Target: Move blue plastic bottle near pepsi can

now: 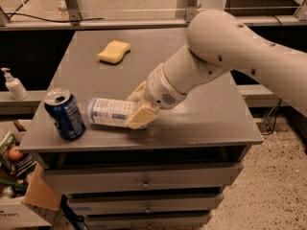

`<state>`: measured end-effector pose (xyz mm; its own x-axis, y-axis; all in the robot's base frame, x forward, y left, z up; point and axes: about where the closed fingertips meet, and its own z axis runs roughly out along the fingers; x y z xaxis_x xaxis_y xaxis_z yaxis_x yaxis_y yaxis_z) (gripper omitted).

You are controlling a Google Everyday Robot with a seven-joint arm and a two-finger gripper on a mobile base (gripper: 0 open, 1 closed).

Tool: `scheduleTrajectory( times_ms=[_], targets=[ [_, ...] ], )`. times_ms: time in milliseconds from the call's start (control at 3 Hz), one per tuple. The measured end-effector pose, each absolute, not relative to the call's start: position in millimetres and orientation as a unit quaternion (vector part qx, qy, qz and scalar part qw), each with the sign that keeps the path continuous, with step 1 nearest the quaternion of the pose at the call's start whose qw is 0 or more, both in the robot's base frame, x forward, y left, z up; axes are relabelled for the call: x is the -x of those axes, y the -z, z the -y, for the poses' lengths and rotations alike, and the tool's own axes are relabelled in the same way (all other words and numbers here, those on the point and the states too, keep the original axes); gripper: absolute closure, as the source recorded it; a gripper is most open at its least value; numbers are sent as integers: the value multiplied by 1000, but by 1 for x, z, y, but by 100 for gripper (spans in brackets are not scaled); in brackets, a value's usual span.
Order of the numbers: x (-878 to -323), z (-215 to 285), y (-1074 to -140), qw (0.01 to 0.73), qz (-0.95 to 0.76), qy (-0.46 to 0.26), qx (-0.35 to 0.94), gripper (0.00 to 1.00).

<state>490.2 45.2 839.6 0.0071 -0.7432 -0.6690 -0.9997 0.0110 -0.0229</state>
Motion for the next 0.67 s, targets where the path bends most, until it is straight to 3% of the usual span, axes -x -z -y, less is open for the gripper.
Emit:
scheduleTrajectory(
  times_ms=[667],
  targets=[
    [-490, -46, -840, 261, -661, -243, 660, 36]
  ],
)
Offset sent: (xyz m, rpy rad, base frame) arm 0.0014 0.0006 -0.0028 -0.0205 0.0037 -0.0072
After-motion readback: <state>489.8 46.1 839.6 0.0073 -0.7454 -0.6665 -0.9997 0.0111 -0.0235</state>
